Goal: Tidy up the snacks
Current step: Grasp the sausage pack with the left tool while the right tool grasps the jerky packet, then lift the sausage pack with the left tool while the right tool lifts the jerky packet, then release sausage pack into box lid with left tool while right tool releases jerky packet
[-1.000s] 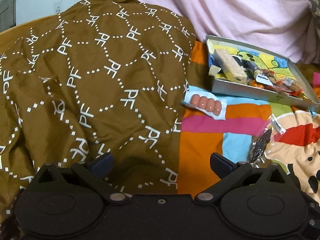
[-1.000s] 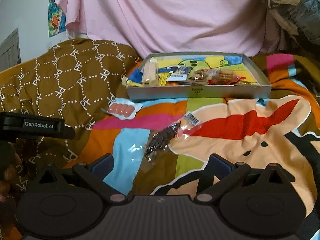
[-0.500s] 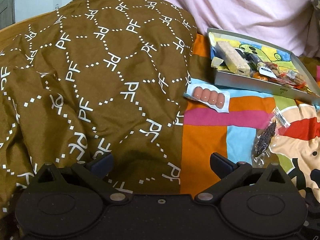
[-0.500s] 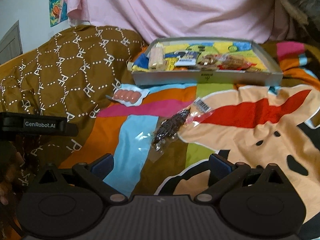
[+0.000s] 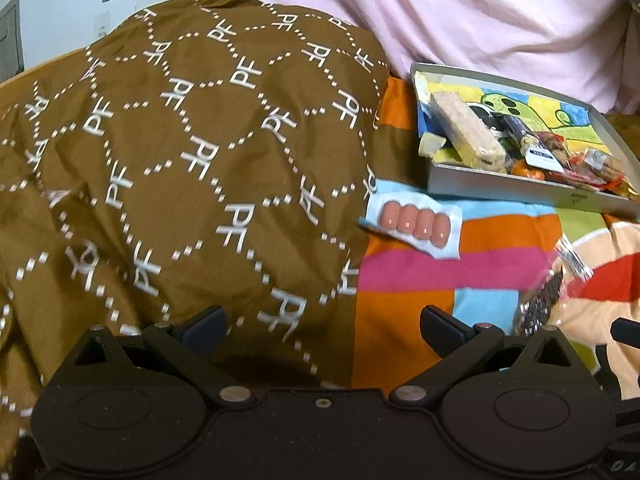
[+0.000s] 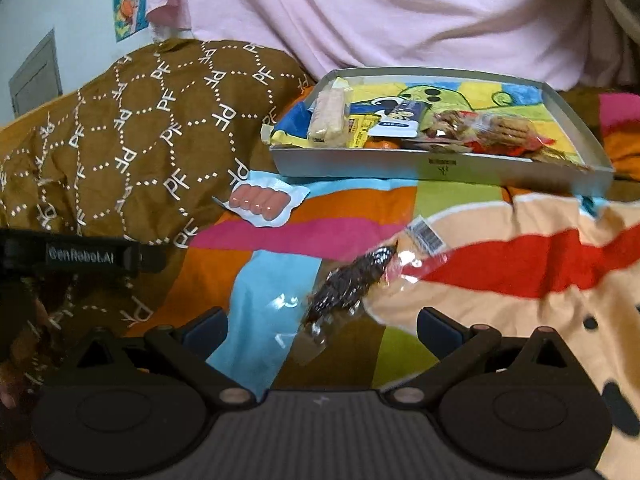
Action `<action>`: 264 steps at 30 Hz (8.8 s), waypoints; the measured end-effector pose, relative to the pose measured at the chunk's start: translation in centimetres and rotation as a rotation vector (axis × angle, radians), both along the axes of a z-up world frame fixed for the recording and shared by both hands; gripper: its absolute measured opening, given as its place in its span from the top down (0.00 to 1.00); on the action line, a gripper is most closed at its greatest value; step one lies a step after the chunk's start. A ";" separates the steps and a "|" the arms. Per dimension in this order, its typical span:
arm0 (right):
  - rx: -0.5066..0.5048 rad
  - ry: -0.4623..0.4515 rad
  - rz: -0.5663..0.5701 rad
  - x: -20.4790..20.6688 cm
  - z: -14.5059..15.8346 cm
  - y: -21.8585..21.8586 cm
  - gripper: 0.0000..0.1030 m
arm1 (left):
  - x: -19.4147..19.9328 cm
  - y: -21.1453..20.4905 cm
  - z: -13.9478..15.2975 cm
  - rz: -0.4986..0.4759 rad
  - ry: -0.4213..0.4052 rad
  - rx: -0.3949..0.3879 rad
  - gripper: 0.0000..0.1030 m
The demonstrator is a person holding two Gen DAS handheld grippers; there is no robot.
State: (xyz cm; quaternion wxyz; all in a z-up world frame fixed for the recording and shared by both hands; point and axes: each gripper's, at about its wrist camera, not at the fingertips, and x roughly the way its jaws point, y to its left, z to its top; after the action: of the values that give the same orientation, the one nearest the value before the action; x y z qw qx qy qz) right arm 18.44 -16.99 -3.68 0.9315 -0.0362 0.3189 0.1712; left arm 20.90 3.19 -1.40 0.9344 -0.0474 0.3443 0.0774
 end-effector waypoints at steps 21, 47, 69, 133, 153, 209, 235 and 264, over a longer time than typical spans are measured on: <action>0.129 0.098 -0.193 6.8 -3.6 -1.9 0.00 | 6.9 -2.7 0.2 -0.015 -0.035 0.075 0.01; 0.025 0.061 -0.310 5.9 -3.4 -2.5 0.32 | 9.9 -4.1 -1.7 -0.128 -0.022 0.024 0.01; 0.123 0.053 -0.285 6.4 -3.2 -3.0 0.46 | 13.2 -4.1 -3.2 -0.241 0.063 -0.049 0.13; 0.165 0.054 -0.214 3.8 -0.8 -4.8 0.85 | 5.7 -7.2 -3.3 -0.228 0.076 0.040 0.19; 0.167 -0.011 -0.201 3.0 0.3 -4.8 0.86 | 4.4 -7.8 0.3 -0.175 -0.002 0.053 0.20; 0.133 -0.303 -0.497 14.7 3.4 -15.3 0.85 | 21.4 -19.4 6.4 -0.154 -0.174 -0.033 0.18; 0.130 -0.313 -0.488 14.8 2.6 -14.8 0.40 | 21.3 -18.9 6.2 -0.140 -0.147 -0.073 0.05; 0.145 -0.421 -0.479 9.7 5.3 -13.6 0.00 | 13.4 -15.4 9.3 -0.032 -0.267 -0.016 0.01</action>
State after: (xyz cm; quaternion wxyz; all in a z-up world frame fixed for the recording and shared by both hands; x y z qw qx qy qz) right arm 28.10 -30.61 1.58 0.9909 0.0716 0.1060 -0.0418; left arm 34.26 -12.20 7.94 0.9727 -0.0591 0.2182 0.0527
